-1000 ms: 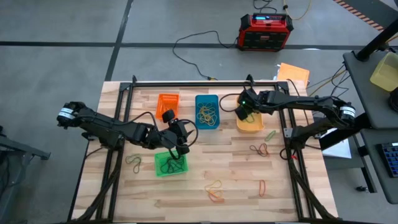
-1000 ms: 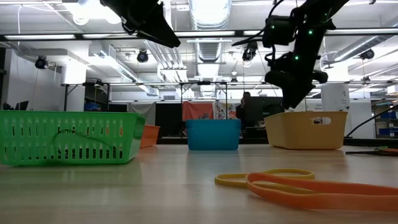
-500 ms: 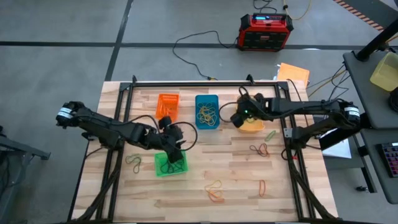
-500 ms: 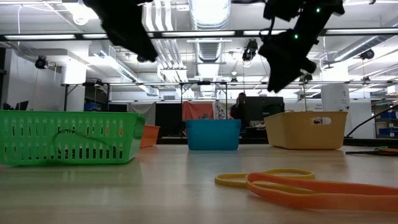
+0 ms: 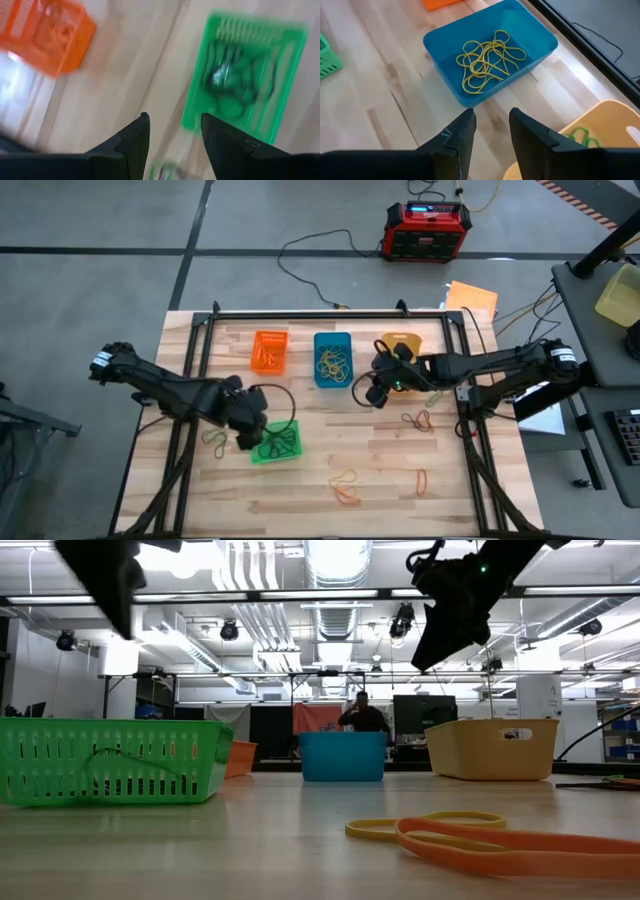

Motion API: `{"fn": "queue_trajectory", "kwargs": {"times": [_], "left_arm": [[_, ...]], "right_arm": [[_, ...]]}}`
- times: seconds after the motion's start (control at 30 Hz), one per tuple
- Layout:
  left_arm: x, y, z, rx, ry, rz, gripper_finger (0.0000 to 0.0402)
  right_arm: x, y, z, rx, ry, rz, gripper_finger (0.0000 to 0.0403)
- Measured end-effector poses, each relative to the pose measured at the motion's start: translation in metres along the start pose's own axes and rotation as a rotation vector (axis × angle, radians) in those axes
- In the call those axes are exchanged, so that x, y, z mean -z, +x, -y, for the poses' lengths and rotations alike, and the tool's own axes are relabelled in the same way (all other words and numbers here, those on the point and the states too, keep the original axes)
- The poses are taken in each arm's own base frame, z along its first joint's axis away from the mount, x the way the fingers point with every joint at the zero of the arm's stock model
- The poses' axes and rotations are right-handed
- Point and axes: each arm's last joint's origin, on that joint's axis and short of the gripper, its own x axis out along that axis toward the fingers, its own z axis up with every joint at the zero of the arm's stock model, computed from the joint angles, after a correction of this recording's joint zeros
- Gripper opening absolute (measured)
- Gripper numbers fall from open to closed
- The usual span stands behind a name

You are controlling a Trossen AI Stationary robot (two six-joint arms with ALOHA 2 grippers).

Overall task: Sort rubber bands into baskets
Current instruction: Put the green rubberband into the yellow bin

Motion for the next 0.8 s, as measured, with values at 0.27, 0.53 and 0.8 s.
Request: {"fn": "queue_trajectory", "kwargs": {"times": [0.27,0.53,0.8], "left_arm": [[0.027,0.012,0.008,-0.024,0.089,-0.113,0.0162],[0.049,0.04,0.004,-0.078,-0.166,-0.274,0.0161],[0.07,0.07,-0.002,-0.142,-0.371,-0.365,0.0147]], "right_arm": [[0.0,-0.001,-0.002,-0.007,-0.002,0.007,0.0115],[0.002,0.0,-0.002,-0.005,-0.005,0.001,0.0111],[0.009,0.005,-0.001,-0.002,-0.008,-0.006,0.0112]]}}
